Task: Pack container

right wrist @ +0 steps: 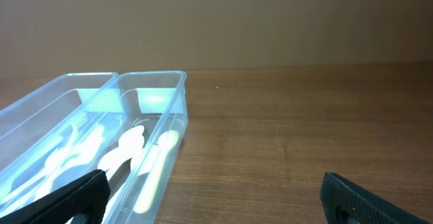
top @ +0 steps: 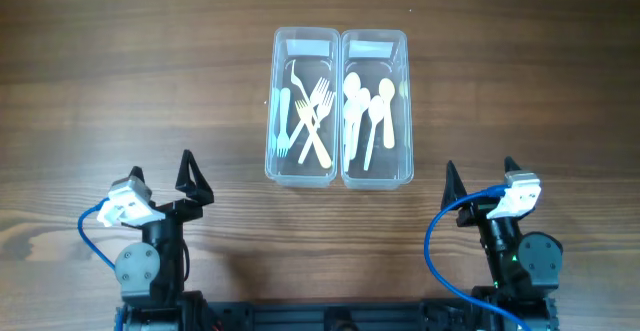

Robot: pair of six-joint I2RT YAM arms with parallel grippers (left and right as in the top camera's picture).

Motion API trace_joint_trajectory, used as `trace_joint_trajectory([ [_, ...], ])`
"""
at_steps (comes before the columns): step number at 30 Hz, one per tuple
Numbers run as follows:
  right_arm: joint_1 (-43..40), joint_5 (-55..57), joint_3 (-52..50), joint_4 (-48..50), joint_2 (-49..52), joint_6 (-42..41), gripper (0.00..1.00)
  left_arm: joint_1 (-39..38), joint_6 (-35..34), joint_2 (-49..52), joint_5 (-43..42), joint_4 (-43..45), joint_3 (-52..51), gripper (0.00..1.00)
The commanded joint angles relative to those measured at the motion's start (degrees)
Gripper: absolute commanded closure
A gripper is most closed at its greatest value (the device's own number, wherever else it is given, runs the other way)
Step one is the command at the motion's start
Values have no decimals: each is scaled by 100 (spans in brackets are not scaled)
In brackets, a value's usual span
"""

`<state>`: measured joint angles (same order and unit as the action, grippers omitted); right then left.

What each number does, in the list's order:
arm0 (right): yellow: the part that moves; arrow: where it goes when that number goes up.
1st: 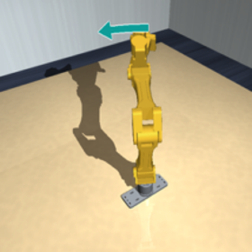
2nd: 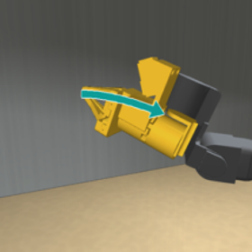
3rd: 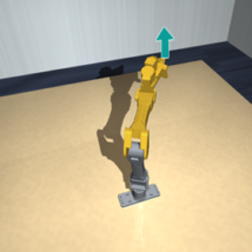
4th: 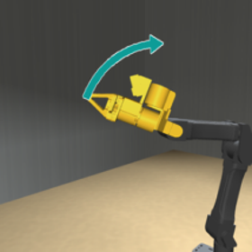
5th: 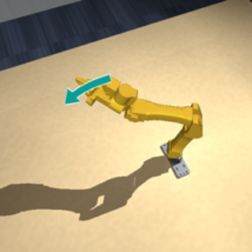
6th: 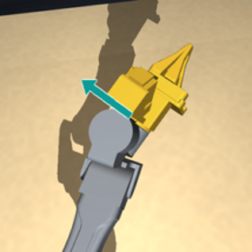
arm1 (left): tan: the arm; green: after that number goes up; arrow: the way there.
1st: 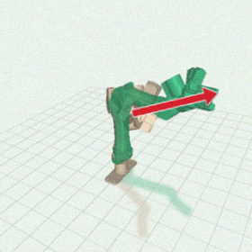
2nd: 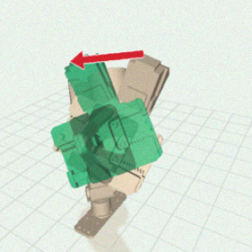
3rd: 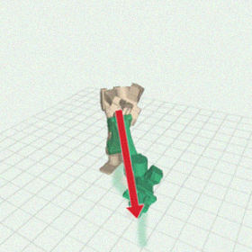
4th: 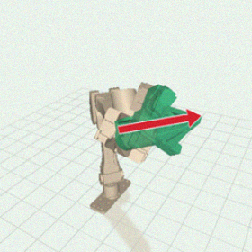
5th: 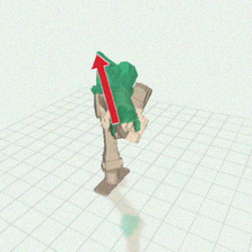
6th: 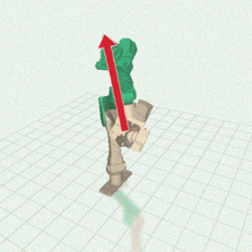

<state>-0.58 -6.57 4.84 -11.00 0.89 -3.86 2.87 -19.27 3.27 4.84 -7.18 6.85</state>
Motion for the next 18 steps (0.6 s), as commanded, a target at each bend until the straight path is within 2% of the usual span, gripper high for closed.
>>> trace_joint_trajectory([
  [1, 7, 15, -20, 44, -61, -79, 0, 7, -72, -310, -46, 11, -293, 0],
  [5, 7, 15, -20, 44, -61, -79, 0, -269, -70, -310, -46, -435, -328, 0],
  [18, 7, 13, -20, 44, -61, -79, 0, -273, -52, -164, -24, -433, -328, 0],
])
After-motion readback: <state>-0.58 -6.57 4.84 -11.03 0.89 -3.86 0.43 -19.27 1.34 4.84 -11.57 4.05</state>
